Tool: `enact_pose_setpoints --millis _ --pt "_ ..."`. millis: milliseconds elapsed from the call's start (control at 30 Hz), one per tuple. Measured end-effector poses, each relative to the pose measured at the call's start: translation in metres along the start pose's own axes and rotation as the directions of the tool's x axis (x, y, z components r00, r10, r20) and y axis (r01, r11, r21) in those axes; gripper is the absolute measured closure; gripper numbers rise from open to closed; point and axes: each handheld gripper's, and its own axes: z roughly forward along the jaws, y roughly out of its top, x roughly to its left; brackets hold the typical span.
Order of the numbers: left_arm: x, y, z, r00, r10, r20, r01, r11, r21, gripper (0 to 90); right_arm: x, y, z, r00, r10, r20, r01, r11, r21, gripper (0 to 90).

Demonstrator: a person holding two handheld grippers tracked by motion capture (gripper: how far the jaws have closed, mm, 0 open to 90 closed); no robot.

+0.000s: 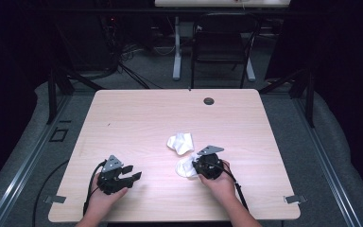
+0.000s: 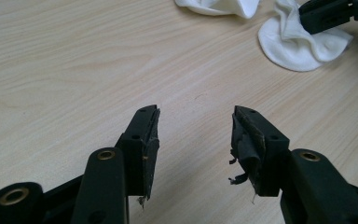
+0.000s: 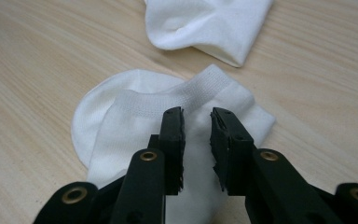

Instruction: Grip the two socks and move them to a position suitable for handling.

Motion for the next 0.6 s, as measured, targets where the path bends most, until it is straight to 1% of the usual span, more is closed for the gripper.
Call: enact_pose_setpoints --millis 67,233,267,300,567,600 --pt "0.0 0.0 0.0 1.0 0.0 0.0 0.0 1.0 -0.001 51.4 0.001 0.0 0.0 1.0 0.001 -0.001 -0.001 1.0 0.0 74.5" --pt "-0.001 0.0 0.0 1.0 0.0 0.001 0.0 1.0 -0.001 51.4 0.008 -0.003 -0.004 0.9996 -0.022 -0.015 0.022 1.0 0.013 74.6" --pt "-0.001 0.0 0.0 1.0 0.0 0.0 0.0 1.0 -0.001 51.4 0.009 -0.003 -0.003 0.9996 -0.02 -0.018 0.021 1.0 0.006 74.6" --pt "-0.001 0.0 0.0 1.0 -0.001 -0.008 0.001 1.0 -0.007 51.5 0.01 -0.003 -0.004 0.9994 -0.03 -0.016 0.03 0.999 0.009 74.6" --pt "-0.001 0.0 -0.001 1.0 -0.005 -0.004 0.005 1.0 -0.008 51.5 0.016 -0.004 -0.006 0.9989 -0.041 -0.025 0.041 0.999 0.019 74.7" --pt "-0.001 0.0 -0.001 1.0 -0.004 -0.001 0.004 1.0 -0.008 51.4 0.018 -0.005 -0.007 0.9989 -0.039 -0.025 0.04 0.999 0.026 74.8"
